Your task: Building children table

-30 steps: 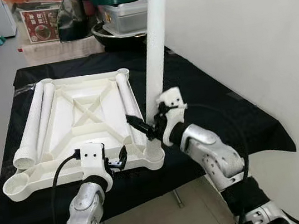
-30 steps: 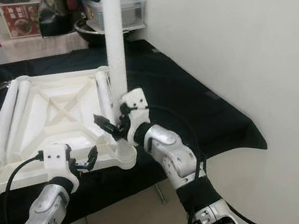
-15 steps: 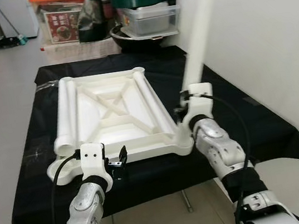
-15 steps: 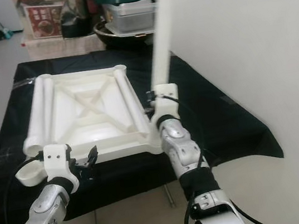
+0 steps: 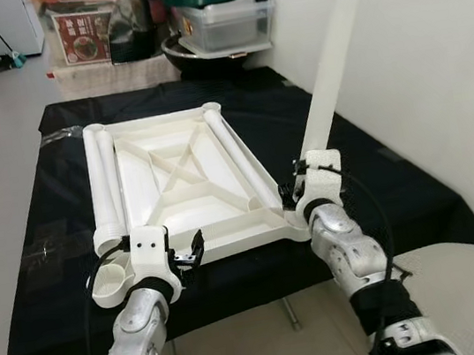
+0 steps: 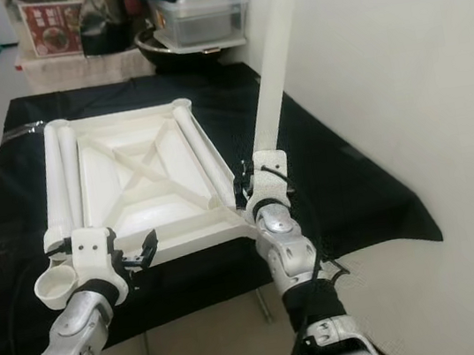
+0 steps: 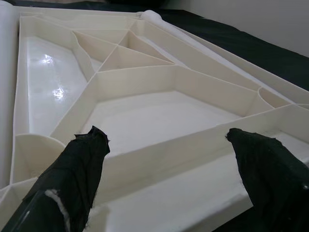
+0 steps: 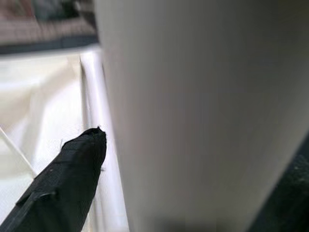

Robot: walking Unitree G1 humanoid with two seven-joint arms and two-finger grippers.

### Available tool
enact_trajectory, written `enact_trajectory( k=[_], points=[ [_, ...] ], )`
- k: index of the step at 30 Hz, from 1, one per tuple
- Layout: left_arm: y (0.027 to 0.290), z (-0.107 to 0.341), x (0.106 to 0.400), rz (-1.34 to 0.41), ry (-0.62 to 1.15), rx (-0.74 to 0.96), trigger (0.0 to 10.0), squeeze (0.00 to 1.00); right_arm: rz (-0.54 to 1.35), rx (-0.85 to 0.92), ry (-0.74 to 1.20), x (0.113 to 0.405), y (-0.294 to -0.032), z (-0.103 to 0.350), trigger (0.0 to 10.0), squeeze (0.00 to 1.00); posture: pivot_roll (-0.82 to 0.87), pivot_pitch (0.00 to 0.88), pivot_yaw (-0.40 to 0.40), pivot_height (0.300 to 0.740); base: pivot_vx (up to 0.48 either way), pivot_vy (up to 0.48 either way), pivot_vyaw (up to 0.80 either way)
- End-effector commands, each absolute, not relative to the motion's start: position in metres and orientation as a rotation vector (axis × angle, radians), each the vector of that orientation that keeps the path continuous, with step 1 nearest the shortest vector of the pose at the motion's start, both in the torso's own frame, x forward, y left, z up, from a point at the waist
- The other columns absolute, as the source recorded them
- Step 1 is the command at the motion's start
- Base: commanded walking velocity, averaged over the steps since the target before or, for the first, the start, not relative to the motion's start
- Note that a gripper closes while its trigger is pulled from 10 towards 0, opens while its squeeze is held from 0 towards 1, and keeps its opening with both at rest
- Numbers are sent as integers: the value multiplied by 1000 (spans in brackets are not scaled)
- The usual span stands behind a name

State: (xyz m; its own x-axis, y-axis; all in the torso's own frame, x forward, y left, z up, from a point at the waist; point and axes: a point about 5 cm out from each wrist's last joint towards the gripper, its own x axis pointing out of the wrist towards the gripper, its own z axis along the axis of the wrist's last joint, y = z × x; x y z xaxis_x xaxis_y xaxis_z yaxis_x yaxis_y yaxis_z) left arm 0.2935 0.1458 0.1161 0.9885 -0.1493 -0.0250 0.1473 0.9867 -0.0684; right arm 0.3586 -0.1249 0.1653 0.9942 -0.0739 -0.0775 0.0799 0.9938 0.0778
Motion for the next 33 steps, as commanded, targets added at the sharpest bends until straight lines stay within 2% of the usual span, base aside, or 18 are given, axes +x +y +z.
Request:
enact_trajectory(
  k=[1,10,17,18,19,22,33],
  points=[
    [145,114,293,-153,40,-61,10000,0,-47,92,31,356,-126,173,10000,1000,77,0,-111,740,0,0,0],
    [146,114,290,-155,43,-59,10000,0,123,134,-64,318,-128,184,10000,1000,47,0,-102,740,0,0,0],
    [147,117,288,-154,26,-16,10000,0,195,88,-19,295,-134,173,10000,1000,30,0,-93,740,0,0,0],
    [147,118,287,-157,21,-6,10000,0,199,70,-6,292,-136,171,10000,522,29,0,-91,740,0,0,0],
    [147,119,287,-158,18,3,10000,0,197,52,20,288,-139,167,10000,0,24,0,-88,740,0,0,0],
    [147,122,286,-166,7,22,10000,0,186,41,76,282,-147,160,10000,0,18,0,-83,740,0,0,0],
    [148,141,285,-169,-76,164,10000,0,217,-10,132,279,-144,152,10000,0,22,0,-71,740,0,0,0]
  ],
)
